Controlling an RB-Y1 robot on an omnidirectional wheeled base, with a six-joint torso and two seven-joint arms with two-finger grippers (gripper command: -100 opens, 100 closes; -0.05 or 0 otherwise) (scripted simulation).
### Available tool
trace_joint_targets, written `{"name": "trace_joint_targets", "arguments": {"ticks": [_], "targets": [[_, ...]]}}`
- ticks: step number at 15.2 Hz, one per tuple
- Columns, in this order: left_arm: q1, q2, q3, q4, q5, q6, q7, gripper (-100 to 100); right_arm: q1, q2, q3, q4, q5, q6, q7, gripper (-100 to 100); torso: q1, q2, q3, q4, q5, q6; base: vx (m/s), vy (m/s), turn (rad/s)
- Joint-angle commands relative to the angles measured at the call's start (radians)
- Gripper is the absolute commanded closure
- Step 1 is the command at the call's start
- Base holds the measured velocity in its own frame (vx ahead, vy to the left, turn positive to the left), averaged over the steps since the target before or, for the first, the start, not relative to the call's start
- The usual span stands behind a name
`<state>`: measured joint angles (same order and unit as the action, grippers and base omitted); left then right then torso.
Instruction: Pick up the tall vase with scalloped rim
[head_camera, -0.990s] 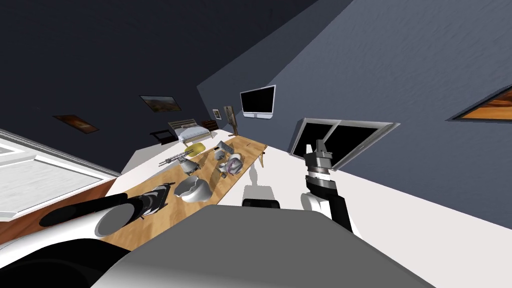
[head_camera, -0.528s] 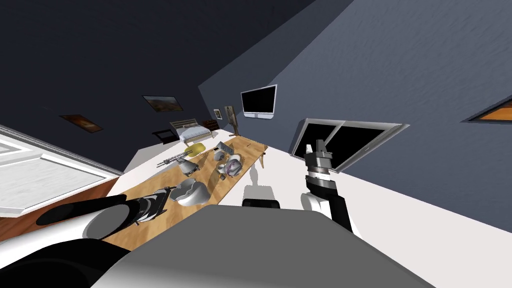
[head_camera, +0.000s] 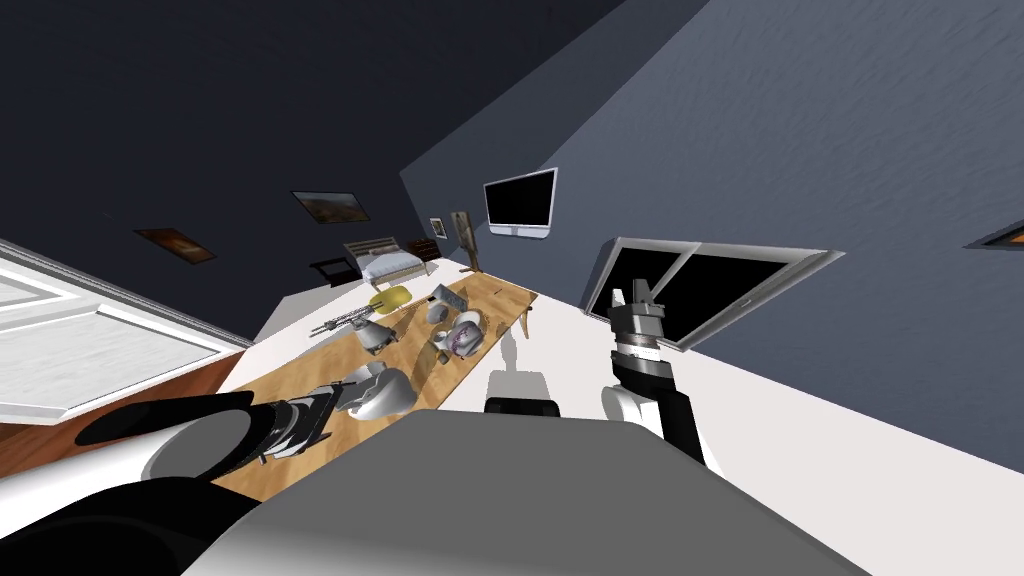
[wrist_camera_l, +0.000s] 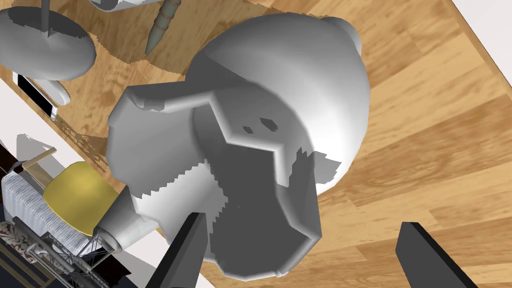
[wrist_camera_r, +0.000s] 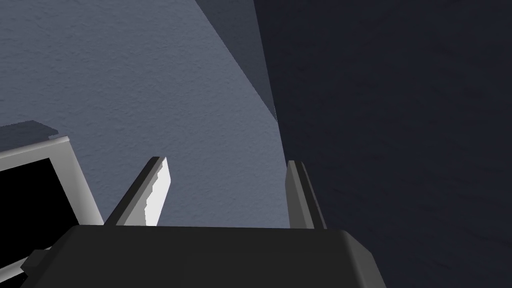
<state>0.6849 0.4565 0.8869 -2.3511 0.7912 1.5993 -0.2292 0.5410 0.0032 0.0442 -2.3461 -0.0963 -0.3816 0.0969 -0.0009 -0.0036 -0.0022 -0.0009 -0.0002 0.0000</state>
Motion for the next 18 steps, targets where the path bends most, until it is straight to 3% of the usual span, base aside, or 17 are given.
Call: {"name": "trace_joint_targets", "arguments": {"ticks": [1,7,8,9,13,16,18], "targets": [[0.003,0.006,0.003,-0.004,0.016,0.029,0.001,-100,0.000,0.000,0.000,0.000,0.000,0.000,0.000,0,0.000,0.000,0.000,0.000,0.000,0.000,0.044,-0.011,0.023],[-0.018,0.000,-0.050,0.083,-0.041,-0.057,-0.019,-100,0.000,0.000,0.000,0.000,0.000,0.000,0.000,0,0.002,0.005,0.003,0.001,0.001,0.000,-0.011,-0.004,-0.032],[-0.015,0.002,-0.038,0.067,-0.029,-0.039,-0.015,-100,0.000,0.000,0.000,0.000,0.000,0.000,0.000,0,0.002,0.005,0.003,0.001,0.001,0.000,-0.014,-0.002,-0.015],[-0.016,0.002,-0.041,0.071,-0.032,-0.044,-0.016,100,0.000,0.000,0.000,0.000,0.000,0.000,0.000,0,0.002,0.005,0.003,0.001,0.000,0.000,0.000,0.000,0.000],[-0.015,0.002,-0.041,0.071,-0.032,-0.043,-0.017,100,0.000,0.000,0.000,0.000,0.000,0.000,0.000,0,0.001,0.004,0.002,0.001,0.000,0.000,0.000,0.000,0.000],[0.000,0.003,-0.003,0.006,0.005,0.009,-0.002,100,0.000,0.000,0.000,0.000,0.000,0.000,0.000,0,0.000,0.004,0.003,0.002,-0.002,-0.001,0.020,0.003,0.060],[-0.002,0.004,-0.007,0.014,0.002,0.004,-0.003,100,0.000,0.000,0.000,0.000,0.000,0.000,0.000,0,-0.001,0.003,0.003,0.002,-0.002,-0.001,0.024,0.002,0.023]]}}
